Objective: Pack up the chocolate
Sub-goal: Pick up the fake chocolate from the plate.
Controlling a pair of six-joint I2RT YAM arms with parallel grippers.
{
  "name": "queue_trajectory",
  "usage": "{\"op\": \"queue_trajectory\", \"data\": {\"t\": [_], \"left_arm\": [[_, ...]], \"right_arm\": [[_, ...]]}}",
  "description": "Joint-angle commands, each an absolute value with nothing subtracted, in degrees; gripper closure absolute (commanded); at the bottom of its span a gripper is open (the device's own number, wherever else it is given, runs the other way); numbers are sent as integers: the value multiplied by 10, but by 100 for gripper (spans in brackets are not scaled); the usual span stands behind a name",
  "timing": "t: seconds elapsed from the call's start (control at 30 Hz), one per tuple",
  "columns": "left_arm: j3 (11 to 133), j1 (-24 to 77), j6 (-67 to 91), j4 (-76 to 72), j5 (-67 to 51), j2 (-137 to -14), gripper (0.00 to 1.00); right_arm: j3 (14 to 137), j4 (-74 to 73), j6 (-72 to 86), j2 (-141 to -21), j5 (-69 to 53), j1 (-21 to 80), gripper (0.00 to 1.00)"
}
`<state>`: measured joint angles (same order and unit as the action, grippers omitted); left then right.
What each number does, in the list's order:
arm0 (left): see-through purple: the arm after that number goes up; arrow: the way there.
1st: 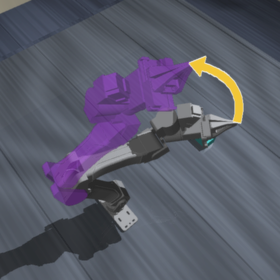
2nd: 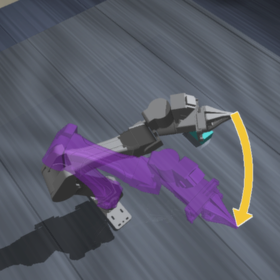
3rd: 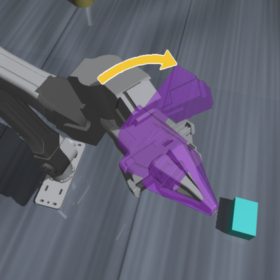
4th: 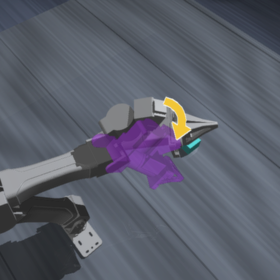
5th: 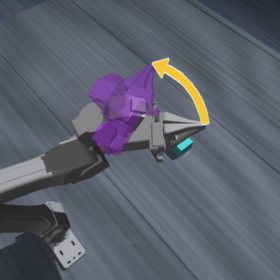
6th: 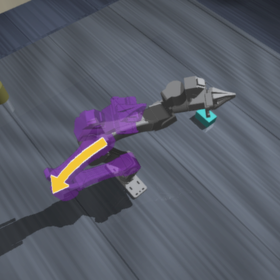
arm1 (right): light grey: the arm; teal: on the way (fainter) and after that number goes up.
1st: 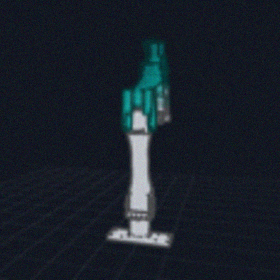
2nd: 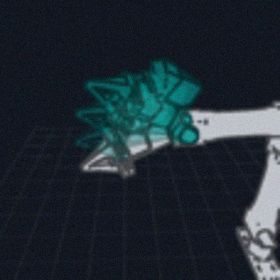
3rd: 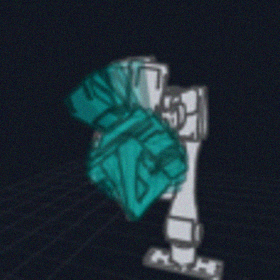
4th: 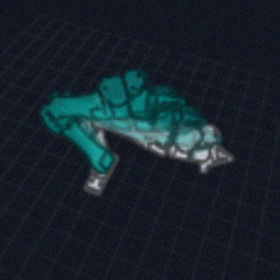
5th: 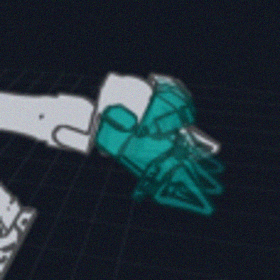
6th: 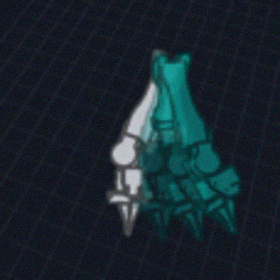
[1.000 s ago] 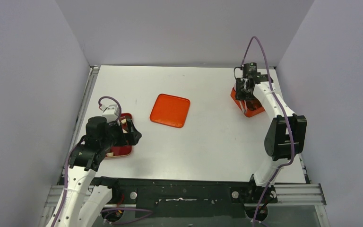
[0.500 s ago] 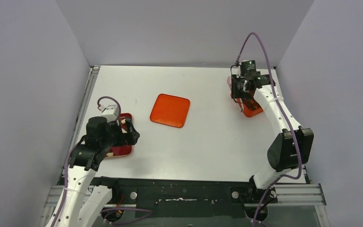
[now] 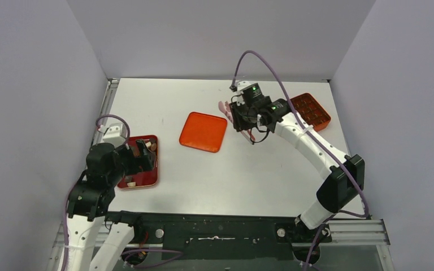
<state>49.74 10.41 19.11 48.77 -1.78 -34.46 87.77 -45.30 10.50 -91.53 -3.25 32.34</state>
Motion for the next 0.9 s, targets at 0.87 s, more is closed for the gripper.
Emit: {"op": "queue_trajectory", "data": {"t": [0.87], "left_arm": [[789, 118, 209, 499, 78, -266, 3]], "right_arm": [[1289, -521, 139, -1287, 53, 673, 68]]}}
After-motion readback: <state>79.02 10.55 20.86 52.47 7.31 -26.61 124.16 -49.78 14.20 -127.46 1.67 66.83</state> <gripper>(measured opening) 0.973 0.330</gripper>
